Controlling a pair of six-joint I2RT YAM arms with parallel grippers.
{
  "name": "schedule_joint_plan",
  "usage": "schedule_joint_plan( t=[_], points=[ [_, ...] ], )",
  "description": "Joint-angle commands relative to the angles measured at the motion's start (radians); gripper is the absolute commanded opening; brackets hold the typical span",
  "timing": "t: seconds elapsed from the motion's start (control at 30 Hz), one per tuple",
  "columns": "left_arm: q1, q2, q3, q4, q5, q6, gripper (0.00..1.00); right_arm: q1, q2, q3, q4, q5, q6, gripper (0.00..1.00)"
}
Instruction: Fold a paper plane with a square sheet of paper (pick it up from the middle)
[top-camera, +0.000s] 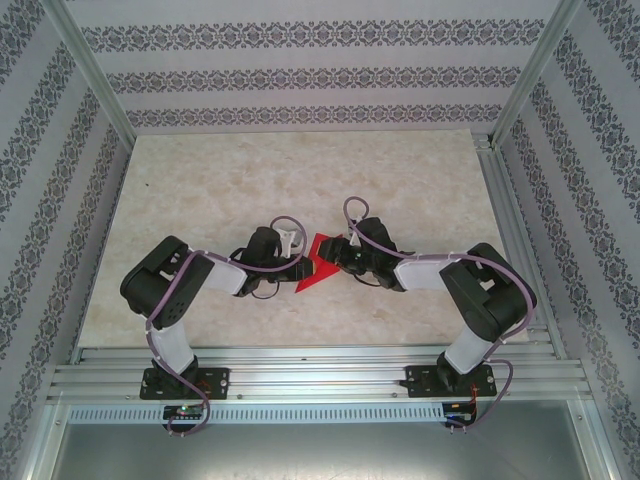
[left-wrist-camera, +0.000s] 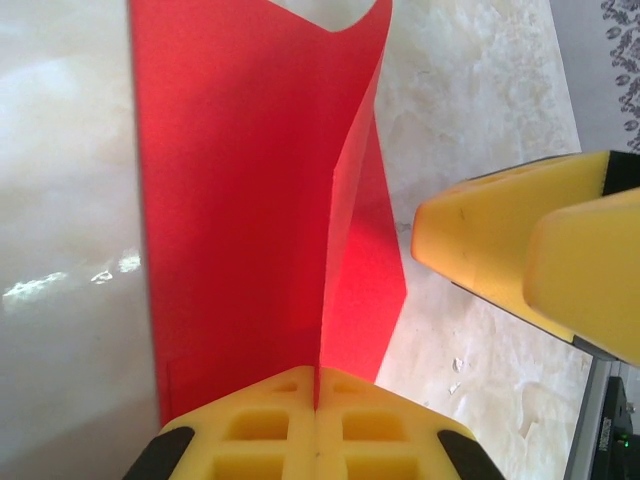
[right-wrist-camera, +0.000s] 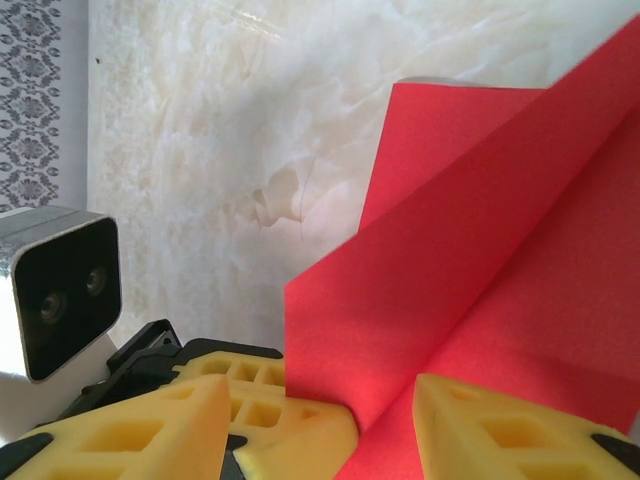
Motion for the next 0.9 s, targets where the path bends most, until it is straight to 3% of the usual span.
schedule_joint_plan(
  t=[0.0, 0.87],
  points=[
    [0.02, 0.006, -0.021, 0.068, 0.012, -0.069, 0.03, -0.009, 0.028, 0.039, -0.039, -0.004, -0.024, 0.52],
    [0.031, -0.001, -0.024, 0.098, 0.036, -0.174, 0.03, 0.008, 0.133, 0.176, -0.292, 0.109, 0.011, 0.57]
  ],
)
